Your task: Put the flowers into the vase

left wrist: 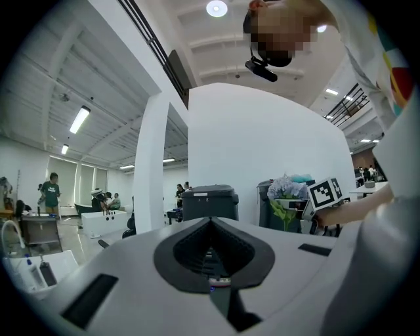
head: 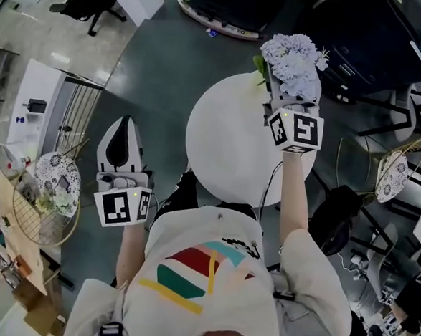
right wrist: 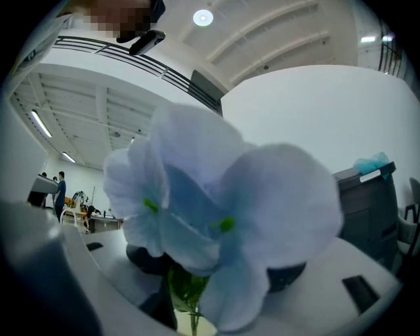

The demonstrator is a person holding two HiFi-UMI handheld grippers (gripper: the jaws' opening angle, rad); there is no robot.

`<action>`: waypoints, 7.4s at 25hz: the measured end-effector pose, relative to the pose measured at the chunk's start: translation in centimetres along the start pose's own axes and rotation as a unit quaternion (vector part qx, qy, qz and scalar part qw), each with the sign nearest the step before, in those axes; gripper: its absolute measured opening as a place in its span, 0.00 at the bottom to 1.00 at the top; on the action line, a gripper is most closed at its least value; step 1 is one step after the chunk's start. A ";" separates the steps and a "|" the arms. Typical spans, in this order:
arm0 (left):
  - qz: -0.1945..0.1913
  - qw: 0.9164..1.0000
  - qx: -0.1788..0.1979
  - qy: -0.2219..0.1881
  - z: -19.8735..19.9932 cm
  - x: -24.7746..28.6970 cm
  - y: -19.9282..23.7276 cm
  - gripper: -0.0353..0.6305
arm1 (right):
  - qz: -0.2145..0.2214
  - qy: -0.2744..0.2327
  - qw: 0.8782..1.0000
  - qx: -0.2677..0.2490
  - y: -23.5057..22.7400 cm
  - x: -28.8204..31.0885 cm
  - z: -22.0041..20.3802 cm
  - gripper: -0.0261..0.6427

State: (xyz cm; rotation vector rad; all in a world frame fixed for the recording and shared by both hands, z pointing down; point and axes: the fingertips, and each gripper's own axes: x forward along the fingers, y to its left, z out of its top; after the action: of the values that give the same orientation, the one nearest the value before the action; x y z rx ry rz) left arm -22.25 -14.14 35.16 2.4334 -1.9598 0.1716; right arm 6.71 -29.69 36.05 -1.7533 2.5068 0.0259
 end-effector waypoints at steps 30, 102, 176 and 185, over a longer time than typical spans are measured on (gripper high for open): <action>0.010 0.999 0.008 0.043 -2.9 0.7 0.3 0.06 | 0.055 0.100 0.993 0.021 3.7 0.3 -8.8 0.75; -0.022 0.997 0.021 0.070 -4.8 1.2 -3.3 0.06 | 0.109 0.238 0.965 -0.022 2.5 -2.8 -18.7 0.79; -0.160 0.975 0.005 -0.155 10.6 3.1 -12.9 0.06 | -0.020 0.043 0.998 0.031 3.7 -20.7 9.2 0.06; -0.154 0.975 0.003 -0.159 10.9 2.6 -12.6 0.06 | -0.011 0.041 0.999 0.031 4.1 -20.8 9.3 0.06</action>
State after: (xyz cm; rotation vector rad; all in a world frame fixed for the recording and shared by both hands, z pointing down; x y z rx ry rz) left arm -8.61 -14.77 25.30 2.8755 -1.6361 -0.2323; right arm 10.48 -8.21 28.24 -1.7943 2.5137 -0.1248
